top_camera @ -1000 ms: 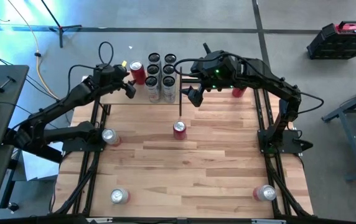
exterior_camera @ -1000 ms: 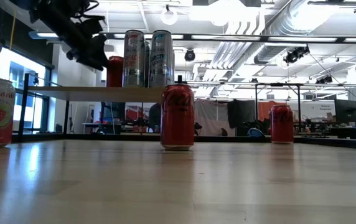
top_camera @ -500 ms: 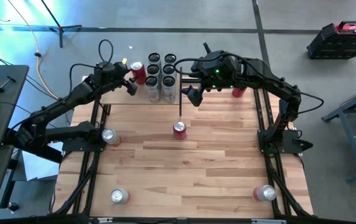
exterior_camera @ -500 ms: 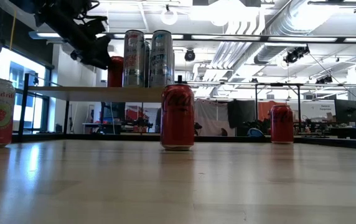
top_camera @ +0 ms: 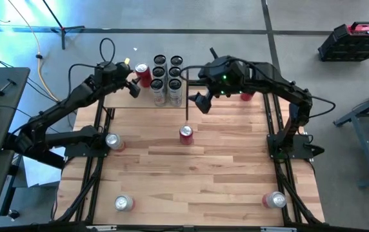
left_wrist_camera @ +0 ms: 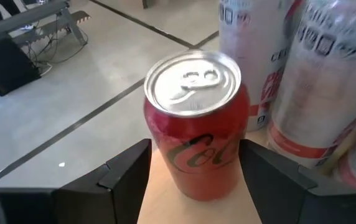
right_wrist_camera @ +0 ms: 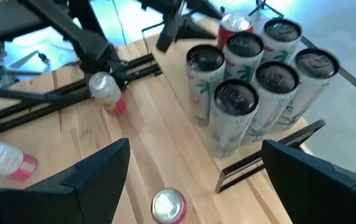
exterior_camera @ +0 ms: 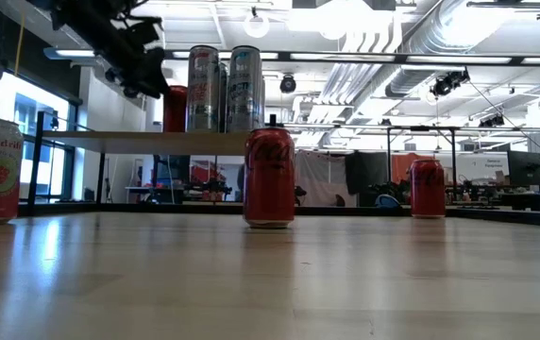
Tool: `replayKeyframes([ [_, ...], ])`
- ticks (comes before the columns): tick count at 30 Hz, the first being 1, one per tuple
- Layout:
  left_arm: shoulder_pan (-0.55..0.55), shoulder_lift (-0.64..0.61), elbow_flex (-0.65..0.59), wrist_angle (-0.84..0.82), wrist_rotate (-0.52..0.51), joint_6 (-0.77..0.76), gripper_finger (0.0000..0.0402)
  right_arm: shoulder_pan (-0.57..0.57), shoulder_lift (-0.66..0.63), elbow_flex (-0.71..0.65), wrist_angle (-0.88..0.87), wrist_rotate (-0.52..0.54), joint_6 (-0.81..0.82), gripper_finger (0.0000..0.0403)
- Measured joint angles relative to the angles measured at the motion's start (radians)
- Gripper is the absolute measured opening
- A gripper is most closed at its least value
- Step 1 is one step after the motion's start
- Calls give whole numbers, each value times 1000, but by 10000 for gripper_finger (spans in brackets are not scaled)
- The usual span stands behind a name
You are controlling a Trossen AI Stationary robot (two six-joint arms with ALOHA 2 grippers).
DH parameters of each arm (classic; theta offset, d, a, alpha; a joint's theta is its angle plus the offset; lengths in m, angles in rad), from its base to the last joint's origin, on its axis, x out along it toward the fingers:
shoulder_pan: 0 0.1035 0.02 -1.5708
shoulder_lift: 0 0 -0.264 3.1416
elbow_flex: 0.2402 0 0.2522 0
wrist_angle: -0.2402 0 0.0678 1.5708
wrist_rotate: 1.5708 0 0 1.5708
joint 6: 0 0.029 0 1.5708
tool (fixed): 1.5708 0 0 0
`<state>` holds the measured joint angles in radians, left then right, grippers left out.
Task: Place canned beverage on shelf
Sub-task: Put the bottom left red soda can on the shelf, then put the bottom red soda can on the shelf aligned with the other red soda can
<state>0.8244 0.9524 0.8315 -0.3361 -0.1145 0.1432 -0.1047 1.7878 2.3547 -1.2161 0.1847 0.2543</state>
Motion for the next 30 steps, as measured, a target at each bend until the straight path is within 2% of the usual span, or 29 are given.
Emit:
replayKeyframes([
  [4,-2,-45,45,-89,61,-7,234,49,-5,0,-92,53,10,349],
  [12,-6,-199,56,-194,350,-70,234,170,-5,0,-327,82,197,349],
  [16,-41,-266,56,-204,441,-140,234,240,-9,-41,-354,113,304,349],
  [21,-139,-334,56,-242,458,-219,234,298,-6,-161,-339,135,400,349],
  [24,-217,-365,56,-260,460,-292,234,302,0,-280,-256,85,430,349],
  [26,-273,-382,56,-267,451,-340,234,309,0,-355,-210,49,424,349],
  [30,-404,-392,56,-271,451,-462,234,346,-6,-511,-118,70,357,349],
])
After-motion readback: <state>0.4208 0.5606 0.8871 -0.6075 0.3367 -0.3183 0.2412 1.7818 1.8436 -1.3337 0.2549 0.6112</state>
